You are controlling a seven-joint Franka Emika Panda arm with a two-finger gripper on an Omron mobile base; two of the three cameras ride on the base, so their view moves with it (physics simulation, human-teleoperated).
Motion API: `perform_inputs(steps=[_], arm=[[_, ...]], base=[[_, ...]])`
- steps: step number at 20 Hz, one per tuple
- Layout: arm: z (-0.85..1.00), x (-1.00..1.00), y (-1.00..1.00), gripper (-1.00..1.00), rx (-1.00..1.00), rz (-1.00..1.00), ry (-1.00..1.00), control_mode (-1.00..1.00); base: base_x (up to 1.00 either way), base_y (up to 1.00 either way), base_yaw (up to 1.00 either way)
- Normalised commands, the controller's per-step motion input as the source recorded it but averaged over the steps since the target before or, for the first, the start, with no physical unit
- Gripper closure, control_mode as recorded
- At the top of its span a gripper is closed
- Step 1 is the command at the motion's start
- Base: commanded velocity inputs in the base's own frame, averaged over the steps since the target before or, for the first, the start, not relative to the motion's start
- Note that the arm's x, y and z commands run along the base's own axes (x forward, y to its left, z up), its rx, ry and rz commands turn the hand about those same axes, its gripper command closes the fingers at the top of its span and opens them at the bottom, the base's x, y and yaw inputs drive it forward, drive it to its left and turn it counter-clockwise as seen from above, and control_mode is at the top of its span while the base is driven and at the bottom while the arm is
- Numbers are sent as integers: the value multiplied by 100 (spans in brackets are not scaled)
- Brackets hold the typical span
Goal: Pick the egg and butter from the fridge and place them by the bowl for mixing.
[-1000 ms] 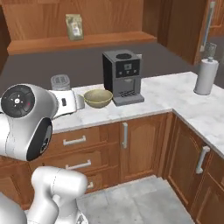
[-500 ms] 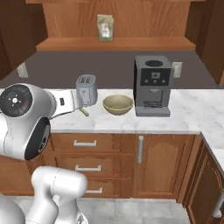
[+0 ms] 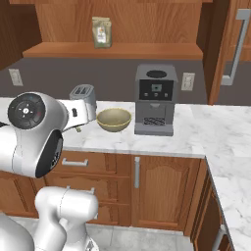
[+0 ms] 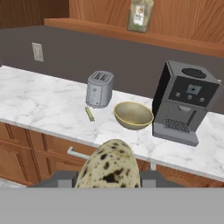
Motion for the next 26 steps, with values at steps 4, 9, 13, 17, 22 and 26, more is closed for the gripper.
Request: perform_inputs(steps=[4, 9, 13, 17, 22, 26], arm=[[0, 0, 0, 100, 0, 0, 0, 100], [0, 0, 0, 100, 0, 0, 0, 100], [0, 0, 0, 100, 0, 0, 0, 100], [0, 0, 0, 100, 0, 0, 0, 100], [0, 0, 0, 100, 0, 0, 0, 100], [0, 0, 0, 100, 0, 0, 0, 100]], base=[[62, 46, 0], [64, 34, -2], [52, 10, 1], [3, 11, 6], [-2, 29, 0], [0, 30, 1]])
